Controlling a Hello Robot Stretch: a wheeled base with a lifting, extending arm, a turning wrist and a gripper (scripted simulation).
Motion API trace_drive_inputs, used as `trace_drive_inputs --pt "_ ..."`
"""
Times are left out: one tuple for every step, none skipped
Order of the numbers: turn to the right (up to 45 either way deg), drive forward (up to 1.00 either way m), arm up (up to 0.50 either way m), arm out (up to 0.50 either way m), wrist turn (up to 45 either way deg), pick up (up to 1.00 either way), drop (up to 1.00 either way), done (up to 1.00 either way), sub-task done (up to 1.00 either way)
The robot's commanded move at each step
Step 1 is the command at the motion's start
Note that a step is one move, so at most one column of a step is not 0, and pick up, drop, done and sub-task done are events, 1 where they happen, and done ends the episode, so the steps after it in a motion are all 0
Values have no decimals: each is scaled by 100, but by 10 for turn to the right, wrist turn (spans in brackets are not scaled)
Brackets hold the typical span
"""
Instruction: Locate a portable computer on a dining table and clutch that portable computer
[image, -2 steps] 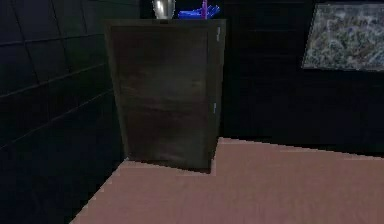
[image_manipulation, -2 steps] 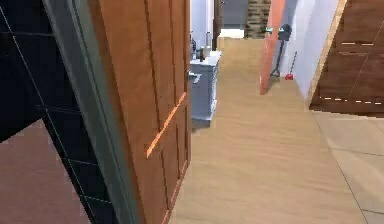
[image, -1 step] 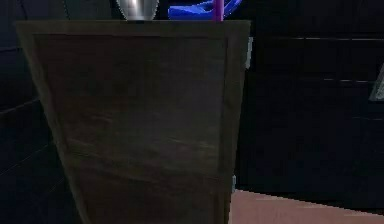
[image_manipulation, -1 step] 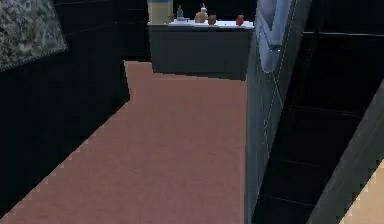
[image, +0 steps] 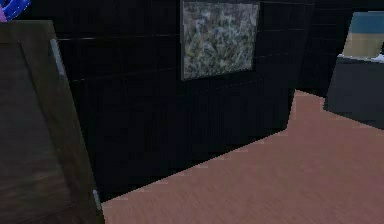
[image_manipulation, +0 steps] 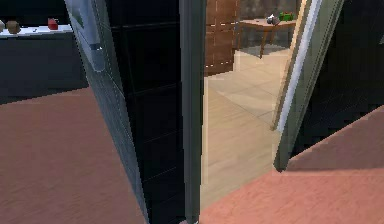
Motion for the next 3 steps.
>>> trace_drive_inputs --pt "180 0 0 0 0 0 0 0 0" --pt "30 0 0 0 0 0 0 0 0" --pt "0 55 0 0 0 0 0 0 0"
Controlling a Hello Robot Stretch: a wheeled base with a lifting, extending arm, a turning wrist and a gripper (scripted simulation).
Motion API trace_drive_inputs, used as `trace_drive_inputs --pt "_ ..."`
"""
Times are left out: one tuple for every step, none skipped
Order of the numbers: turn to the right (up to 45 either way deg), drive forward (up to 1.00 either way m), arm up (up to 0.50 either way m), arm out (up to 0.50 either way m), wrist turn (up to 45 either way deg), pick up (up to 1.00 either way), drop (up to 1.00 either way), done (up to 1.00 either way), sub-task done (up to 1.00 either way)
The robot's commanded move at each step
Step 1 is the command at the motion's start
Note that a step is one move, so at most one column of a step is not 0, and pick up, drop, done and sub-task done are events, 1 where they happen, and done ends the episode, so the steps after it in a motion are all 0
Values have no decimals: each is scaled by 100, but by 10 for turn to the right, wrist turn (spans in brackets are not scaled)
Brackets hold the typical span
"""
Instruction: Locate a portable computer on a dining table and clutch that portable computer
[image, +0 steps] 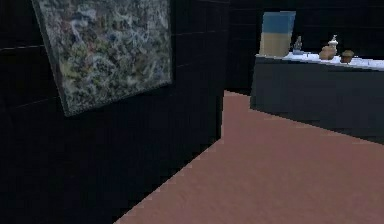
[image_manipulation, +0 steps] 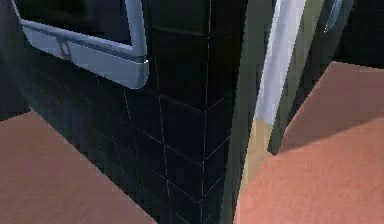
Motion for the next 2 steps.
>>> trace_drive_inputs --pt "-150 0 0 0 0 0 0 0 0" --pt "0 30 0 0 0 0 0 0 0"
